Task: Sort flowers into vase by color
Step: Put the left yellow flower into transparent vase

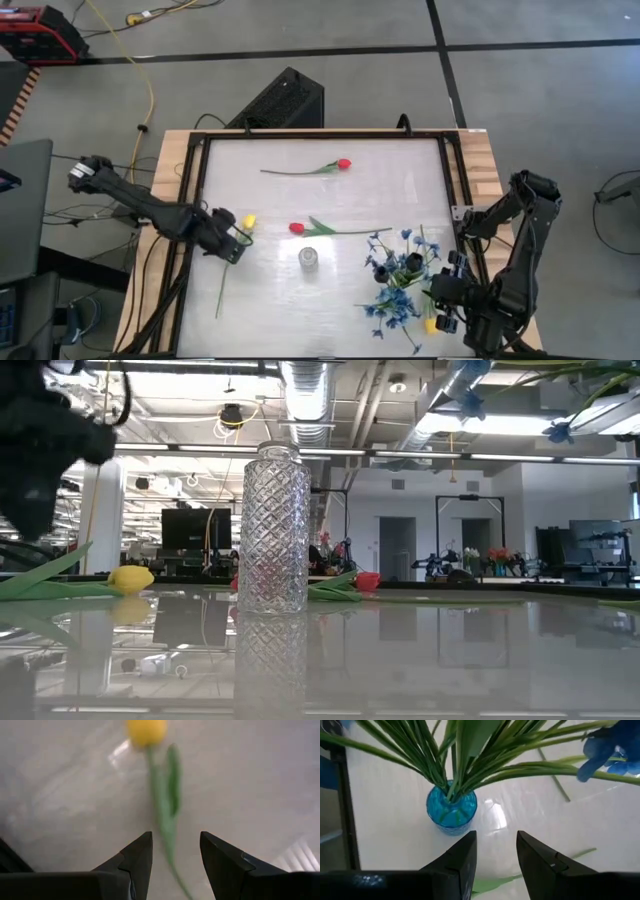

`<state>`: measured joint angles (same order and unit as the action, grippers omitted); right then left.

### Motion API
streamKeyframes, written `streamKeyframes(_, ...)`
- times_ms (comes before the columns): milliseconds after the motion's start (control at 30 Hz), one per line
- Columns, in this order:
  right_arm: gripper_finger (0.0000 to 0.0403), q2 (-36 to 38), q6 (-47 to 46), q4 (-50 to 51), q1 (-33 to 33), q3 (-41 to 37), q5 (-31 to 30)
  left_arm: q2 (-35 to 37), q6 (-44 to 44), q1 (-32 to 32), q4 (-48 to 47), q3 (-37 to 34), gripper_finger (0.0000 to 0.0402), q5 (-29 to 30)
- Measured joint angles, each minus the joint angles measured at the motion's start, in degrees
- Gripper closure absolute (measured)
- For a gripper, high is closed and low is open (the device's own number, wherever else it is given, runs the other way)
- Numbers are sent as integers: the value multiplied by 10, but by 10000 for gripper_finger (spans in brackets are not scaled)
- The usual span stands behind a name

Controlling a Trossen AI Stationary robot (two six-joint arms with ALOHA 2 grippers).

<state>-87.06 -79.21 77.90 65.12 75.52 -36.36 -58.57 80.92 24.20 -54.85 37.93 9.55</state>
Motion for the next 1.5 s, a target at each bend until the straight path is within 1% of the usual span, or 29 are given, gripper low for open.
streamKeyframes(100, 240, 0, 2, 0, 0, -4, 0, -9, 33, 12, 19, -36, 248, -8)
streamKeyframes(233, 240, 0, -5, -2, 0, -5, 2, -30, 53, 23, 23, -53, 248, -29)
streamKeyframes(500, 240, 1, -15, -2, -1, -5, 2, -98, 23, 50, 110, -53, 249, -40)
streamKeyframes(733, 240, 1, -13, 1, -15, -5, 4, -171, 28, 62, 120, -50, 249, -42)
streamKeyframes(867, 240, 1, -12, 1, -20, -5, 5, -198, 10, 65, 131, -42, 249, -36)
streamKeyframes(933, 240, 1, -2, 1, -22, -5, 5, -202, 1, 66, 125, -32, 256, -28)
streamKeyframes(1000, 240, 1, 1, 4, -26, -5, 5, -203, -14, 67, 122, -21, 276, -18)
streamKeyframes(1067, 240, 1, 2, 9, -29, -5, 5, -199, -29, 67, 142, -9, 310, 6)
streamKeyframes(1167, 240, 1, 2, 10, -35, -5, 5, -198, -60, 64, 152, 6, 377, 36)
streamKeyframes(1200, 240, 1, 2, 10, -36, -5, 5, -198, -69, 64, 151, 7, 388, 45)
streamKeyframes(1233, 240, 1, 2, 10, -38, -6, 5, -198, -76, 63, 148, 8, 391, 61)
streamKeyframes(1300, 240, 1, 2, 9, -38, -6, 5, -198, -95, 60, 170, 22, 393, 96)
streamKeyframes(1400, 240, 1, -7, 6, -38, -6, 17, -197, -129, 53, 168, 41, 399, 144)
streamKeyframes(1500, 240, 1, -8, 6, -38, -6, 29, -197, -176, 41, 181, 67, 400, 180)
